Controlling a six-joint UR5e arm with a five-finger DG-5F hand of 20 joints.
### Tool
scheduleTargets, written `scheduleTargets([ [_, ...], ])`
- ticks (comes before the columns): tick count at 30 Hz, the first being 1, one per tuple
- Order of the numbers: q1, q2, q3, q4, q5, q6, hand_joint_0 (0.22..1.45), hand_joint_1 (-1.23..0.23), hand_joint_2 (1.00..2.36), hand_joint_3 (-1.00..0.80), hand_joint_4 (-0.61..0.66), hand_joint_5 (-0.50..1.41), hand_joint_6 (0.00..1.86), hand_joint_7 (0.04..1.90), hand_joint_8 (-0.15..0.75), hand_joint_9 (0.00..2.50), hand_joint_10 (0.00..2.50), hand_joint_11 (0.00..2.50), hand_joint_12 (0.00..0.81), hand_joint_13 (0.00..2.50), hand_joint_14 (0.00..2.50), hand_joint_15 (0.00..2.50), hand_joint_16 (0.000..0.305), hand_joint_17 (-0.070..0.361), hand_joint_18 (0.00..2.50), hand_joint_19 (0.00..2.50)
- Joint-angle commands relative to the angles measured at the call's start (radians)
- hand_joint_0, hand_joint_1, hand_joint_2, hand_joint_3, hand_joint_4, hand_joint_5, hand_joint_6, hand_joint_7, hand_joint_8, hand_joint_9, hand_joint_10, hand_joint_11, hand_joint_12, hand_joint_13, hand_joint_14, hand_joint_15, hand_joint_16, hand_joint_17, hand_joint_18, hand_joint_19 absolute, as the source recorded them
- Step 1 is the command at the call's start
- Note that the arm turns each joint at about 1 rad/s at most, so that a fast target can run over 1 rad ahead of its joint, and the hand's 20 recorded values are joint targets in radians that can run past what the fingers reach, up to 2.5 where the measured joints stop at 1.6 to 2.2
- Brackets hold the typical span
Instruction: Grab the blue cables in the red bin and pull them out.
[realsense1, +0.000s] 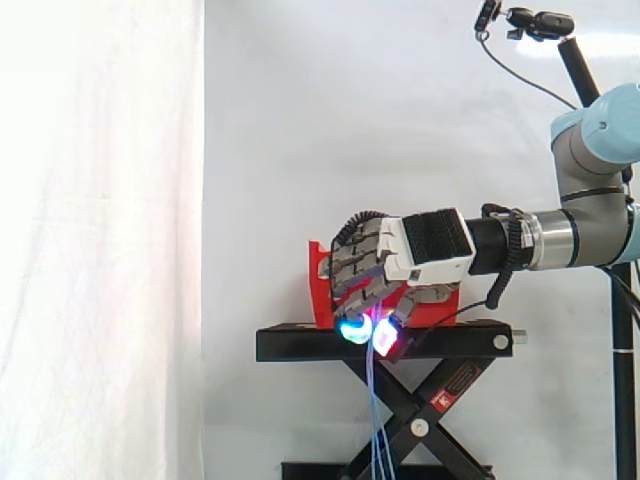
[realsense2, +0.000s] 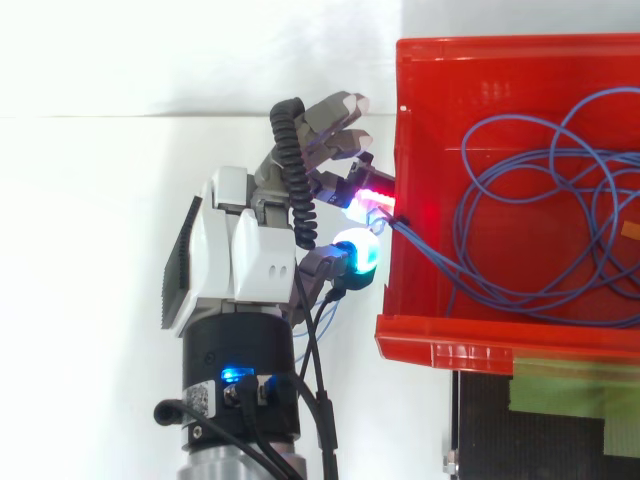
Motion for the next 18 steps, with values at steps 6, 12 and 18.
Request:
scheduleTargets([
  [6, 0.000, 0.002, 0.000, -0.013, 0.000, -0.002, 0.92, -0.80, 1.00, -1.00, 0.04, 0.94, 0.39, 0.85, 0.224, 0.85, 0.02, 0.49, 0.298, 0.68, 0.01, 0.32, 0.036, 0.082, 0.59, 0.37],
  [12, 0.000, 0.000, 0.000, -0.034, 0.000, -0.014, 0.92, -0.77, 1.00, -1.00, 0.03, 0.88, 0.66, 0.76, 0.221, 0.86, 0.02, 0.54, 0.300, 0.69, 0.01, 0.32, 0.036, 0.082, 0.60, 0.38],
  [18, 0.000, 0.002, 0.000, -0.036, 0.000, -0.014, 0.92, -0.75, 1.00, -1.00, 0.03, 0.85, 0.82, 0.70, 0.220, 0.88, 0.02, 0.57, 0.301, 0.69, 0.01, 0.32, 0.037, 0.082, 0.60, 0.38],
])
